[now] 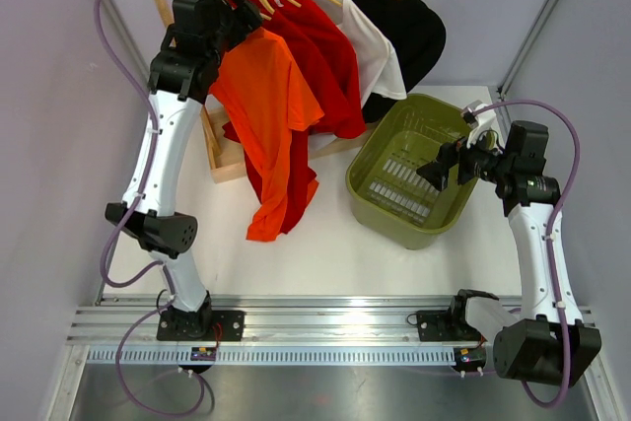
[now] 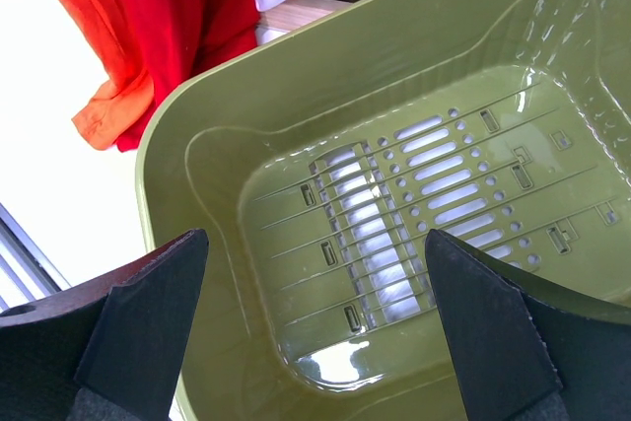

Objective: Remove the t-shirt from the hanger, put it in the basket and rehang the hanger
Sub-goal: Grab a hanger with a tshirt on it with the left arm

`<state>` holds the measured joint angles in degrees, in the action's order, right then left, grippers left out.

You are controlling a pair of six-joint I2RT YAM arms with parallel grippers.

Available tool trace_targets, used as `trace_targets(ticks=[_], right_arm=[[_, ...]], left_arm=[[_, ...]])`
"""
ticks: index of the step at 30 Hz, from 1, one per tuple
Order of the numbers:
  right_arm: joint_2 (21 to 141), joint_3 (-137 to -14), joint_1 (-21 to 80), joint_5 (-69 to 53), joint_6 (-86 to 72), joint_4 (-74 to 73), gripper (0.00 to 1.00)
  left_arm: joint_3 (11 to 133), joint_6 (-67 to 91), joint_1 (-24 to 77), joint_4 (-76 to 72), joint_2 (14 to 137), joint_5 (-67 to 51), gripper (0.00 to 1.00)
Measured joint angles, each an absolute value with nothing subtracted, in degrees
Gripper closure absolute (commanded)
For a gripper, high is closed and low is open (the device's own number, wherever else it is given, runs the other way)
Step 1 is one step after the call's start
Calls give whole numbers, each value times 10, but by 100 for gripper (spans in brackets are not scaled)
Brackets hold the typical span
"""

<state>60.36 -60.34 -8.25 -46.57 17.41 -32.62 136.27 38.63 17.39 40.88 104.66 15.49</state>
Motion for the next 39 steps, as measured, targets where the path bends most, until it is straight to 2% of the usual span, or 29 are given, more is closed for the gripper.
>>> trace_targets(ticks=[4, 14, 21, 24, 39], right_arm=[[602, -603, -83, -467, 174, -326, 1], [601, -602, -83, -466, 176, -326, 1], [601, -601, -83, -466, 176, -326, 1], [601, -601, -83, -466, 176, -326, 1], [594, -600, -83, -466, 178, -326, 1]], left_arm=[[1364, 387, 164, 411, 1063, 168, 24], [1361, 371, 150, 406, 1066, 182, 53], [1325, 339, 137, 401, 1039, 189, 88], [1315, 321, 126, 399, 1028, 178, 98], [1287, 291, 94, 372, 1003, 80, 100]])
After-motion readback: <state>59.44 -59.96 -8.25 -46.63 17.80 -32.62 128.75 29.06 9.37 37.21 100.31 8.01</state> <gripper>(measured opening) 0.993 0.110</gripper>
